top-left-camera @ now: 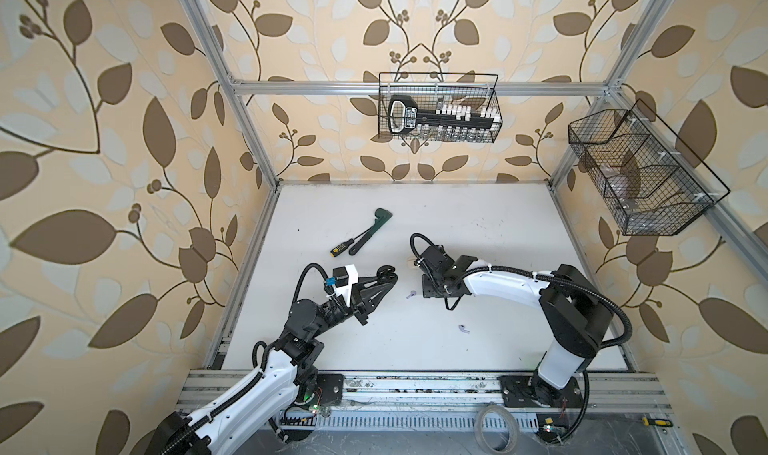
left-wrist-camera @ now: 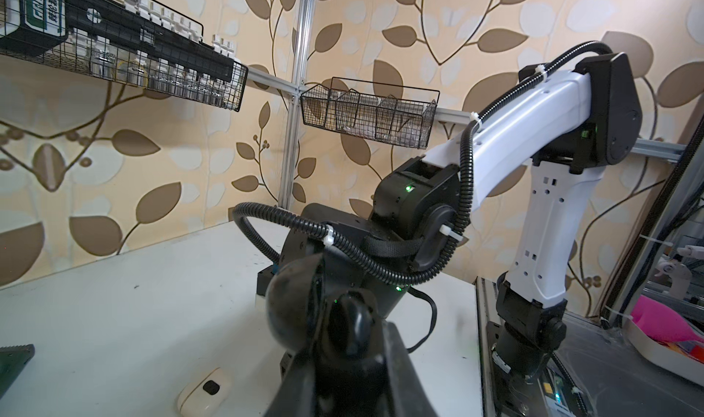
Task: Insert the wireless bluetooth earbuds into the charging case
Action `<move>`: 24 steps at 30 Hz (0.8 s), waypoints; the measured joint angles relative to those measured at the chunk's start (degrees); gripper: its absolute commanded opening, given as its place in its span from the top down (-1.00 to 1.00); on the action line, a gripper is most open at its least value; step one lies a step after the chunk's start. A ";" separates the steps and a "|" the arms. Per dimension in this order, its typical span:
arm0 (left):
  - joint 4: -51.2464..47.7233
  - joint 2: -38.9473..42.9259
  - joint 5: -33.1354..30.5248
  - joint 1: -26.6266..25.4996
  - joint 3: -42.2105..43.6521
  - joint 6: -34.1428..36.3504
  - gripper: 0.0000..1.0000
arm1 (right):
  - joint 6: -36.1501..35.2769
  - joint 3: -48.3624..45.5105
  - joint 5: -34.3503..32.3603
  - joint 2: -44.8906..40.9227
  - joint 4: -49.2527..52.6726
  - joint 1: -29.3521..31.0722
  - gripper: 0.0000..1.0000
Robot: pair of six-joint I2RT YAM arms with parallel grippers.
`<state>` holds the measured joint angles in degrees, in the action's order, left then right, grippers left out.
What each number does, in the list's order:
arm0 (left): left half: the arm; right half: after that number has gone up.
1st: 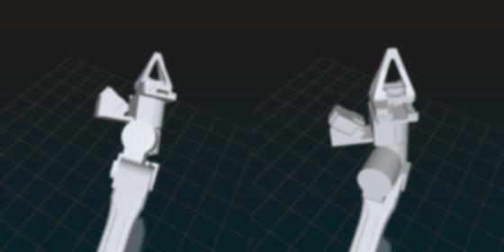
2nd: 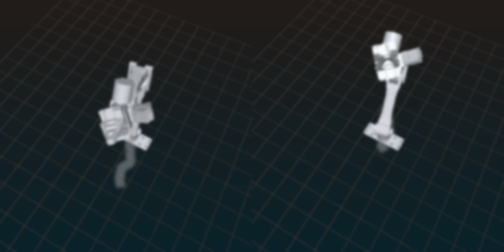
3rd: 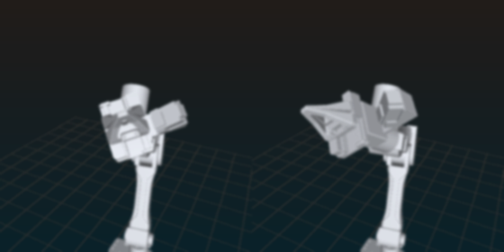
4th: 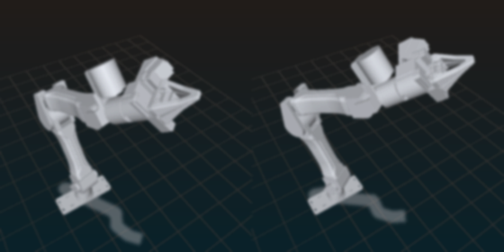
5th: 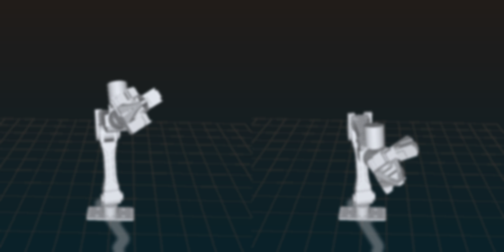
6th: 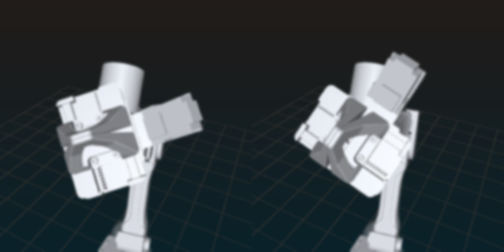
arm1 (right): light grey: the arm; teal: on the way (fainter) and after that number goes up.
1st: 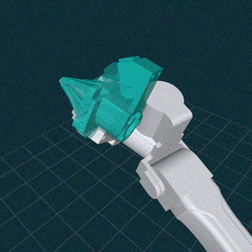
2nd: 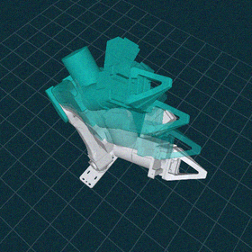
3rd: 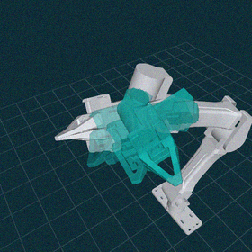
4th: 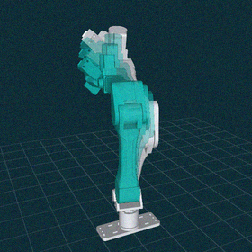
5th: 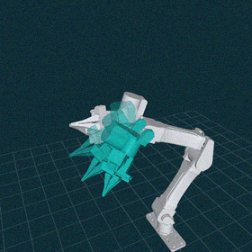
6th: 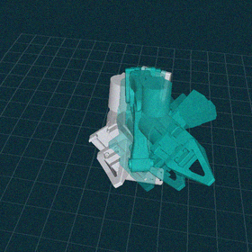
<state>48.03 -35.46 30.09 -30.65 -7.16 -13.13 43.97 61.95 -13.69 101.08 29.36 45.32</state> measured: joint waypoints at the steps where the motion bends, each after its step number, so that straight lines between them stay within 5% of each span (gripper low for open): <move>1: -0.17 0.04 -0.02 0.00 0.00 0.00 1.00 | -0.20 0.13 0.13 0.50 -0.07 -0.44 -0.09; 13: -7.02 3.48 -3.89 0.00 -1.42 -3.37 1.00 | -1.64 1.18 0.63 3.91 -0.02 -1.53 0.21; 24: -33.57 4.85 -13.99 0.00 -21.46 -15.02 1.00 | -1.84 1.18 0.22 4.50 -2.34 -1.51 0.55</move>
<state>14.46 -30.61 16.10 -30.65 -28.62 -28.14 42.13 63.13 -13.47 105.58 27.03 43.81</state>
